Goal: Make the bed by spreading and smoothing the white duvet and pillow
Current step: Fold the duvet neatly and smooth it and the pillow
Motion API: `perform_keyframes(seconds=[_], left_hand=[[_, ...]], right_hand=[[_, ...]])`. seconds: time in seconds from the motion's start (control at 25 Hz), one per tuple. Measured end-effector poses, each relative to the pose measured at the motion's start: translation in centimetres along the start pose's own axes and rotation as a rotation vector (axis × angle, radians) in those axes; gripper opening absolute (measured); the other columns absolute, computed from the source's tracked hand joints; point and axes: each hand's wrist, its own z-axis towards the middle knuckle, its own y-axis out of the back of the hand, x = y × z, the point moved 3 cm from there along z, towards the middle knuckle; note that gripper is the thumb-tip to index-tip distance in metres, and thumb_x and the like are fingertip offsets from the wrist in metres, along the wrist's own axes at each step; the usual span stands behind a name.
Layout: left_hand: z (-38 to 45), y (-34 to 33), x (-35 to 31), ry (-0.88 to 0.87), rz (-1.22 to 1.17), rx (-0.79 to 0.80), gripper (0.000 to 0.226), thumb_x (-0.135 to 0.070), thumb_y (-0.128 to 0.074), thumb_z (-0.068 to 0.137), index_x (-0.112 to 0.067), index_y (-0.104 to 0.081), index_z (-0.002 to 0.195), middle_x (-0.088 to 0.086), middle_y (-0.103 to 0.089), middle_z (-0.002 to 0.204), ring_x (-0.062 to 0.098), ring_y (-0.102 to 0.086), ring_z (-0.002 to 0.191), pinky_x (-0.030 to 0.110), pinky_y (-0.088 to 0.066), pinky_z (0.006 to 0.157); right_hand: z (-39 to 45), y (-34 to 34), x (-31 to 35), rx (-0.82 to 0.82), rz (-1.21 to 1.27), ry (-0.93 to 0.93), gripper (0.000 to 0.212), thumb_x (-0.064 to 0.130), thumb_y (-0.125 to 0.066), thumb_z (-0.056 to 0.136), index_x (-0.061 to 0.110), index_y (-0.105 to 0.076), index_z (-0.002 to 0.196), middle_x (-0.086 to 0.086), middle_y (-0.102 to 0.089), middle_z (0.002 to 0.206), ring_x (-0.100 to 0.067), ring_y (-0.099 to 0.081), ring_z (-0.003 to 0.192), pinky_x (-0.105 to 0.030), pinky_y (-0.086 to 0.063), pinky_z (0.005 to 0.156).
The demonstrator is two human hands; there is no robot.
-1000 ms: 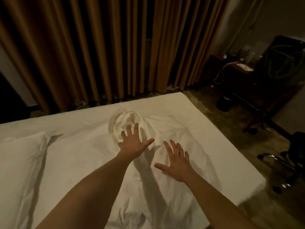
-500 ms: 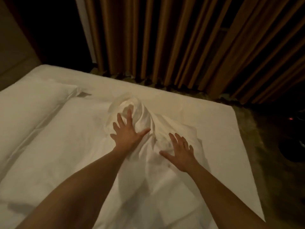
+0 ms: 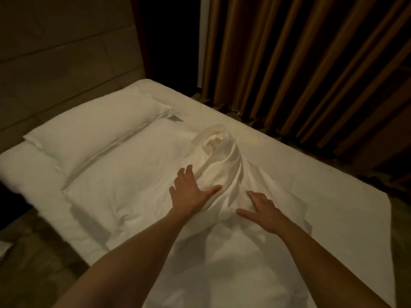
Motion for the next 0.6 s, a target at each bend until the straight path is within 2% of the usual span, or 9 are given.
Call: perform_keyframes(seconds=[0.2, 0.28, 0.44, 0.6], left_hand=[[-9.8, -0.1, -0.8, 0.143, -0.032, -0.156, 0.132, -0.103, -0.043, 0.055, -0.020, -0.020, 0.156, 0.007, -0.027, 0.160, 0.030, -0.028, 0.146, 0.055, -0.028, 0.117], [-13.7, -0.8, -0.9, 0.178, -0.037, -0.244, 0.130, -0.101, -0.047, 0.057, -0.018, -0.025, 0.154, 0.006, -0.033, 0.156, 0.029, -0.031, 0.144, 0.052, -0.030, 0.116], [-19.5, -2.9, -0.5, 0.262, -0.090, -0.263, 0.123, -0.095, -0.055, 0.061, -0.018, -0.026, 0.153, 0.005, -0.031, 0.157, 0.028, -0.027, 0.145, 0.055, -0.030, 0.115], [-18.6, -2.5, 0.8, 0.257, -0.069, -0.234, 0.121, -0.093, -0.058, 0.062, -0.018, -0.028, 0.152, 0.006, -0.029, 0.158, 0.029, -0.027, 0.145, 0.055, -0.031, 0.114]], right_hand=[[-5.8, 0.4, -2.1, 0.091, 0.004, 0.229, 0.127, 0.098, -0.056, 0.055, 0.032, -0.023, 0.158, 0.005, -0.022, 0.162, -0.023, -0.030, 0.147, -0.046, -0.033, 0.118], [-7.7, 1.2, -3.3, 0.091, 0.016, 0.265, 0.123, 0.092, -0.063, 0.058, 0.031, -0.024, 0.158, 0.003, -0.023, 0.162, -0.023, -0.031, 0.146, -0.046, -0.034, 0.117], [-10.6, 2.4, -5.4, 0.098, 0.018, 0.282, 0.126, 0.092, -0.061, 0.056, 0.029, -0.023, 0.158, 0.000, -0.022, 0.163, -0.023, -0.030, 0.147, -0.044, -0.033, 0.118], [-10.0, 4.0, -5.7, 0.073, 0.021, 0.253, 0.116, 0.085, -0.066, 0.064, 0.033, -0.023, 0.159, 0.001, -0.021, 0.164, -0.023, -0.029, 0.148, -0.046, -0.034, 0.117]])
